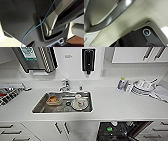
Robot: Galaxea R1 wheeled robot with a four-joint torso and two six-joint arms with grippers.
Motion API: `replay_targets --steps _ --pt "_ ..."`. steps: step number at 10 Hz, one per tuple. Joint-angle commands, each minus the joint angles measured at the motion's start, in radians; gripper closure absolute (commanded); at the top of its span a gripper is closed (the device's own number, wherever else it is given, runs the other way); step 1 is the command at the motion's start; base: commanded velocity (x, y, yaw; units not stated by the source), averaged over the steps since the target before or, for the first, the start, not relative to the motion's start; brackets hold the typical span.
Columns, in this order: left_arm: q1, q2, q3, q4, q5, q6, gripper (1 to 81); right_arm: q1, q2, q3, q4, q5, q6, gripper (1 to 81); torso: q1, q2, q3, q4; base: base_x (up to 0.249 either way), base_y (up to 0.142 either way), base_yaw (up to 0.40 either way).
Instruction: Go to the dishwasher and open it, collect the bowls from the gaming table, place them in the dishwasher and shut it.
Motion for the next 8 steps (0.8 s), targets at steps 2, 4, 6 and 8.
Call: replay_targets --steps 2,4,6,8 --pt "-0.001 -0.014 0.011 -0.001 0.060 0.000 1.0 0.128 -0.059 -0.007 -0.030 0.042 0.014 1.0 0.084 -0.132 0.000 0.000 0.000 0.000 0.000" --pt "-0.001 -0.019 0.011 -0.007 0.060 -0.001 1.0 0.176 -0.056 -0.001 -0.023 0.050 0.020 1.0 0.063 -0.099 0.000 0.000 0.000 0.000 0.000" --pt "0.000 -0.022 0.011 -0.007 0.061 -0.001 1.0 0.222 -0.060 0.009 -0.024 0.051 0.055 1.0 0.078 -0.122 0.000 0.000 0.000 0.000 0.000" --pt "0.003 -0.022 0.011 -0.007 0.063 0.000 1.0 0.277 -0.092 0.068 -0.020 0.079 0.089 1.0 0.077 -0.120 0.000 0.000 0.000 0.000 0.000"
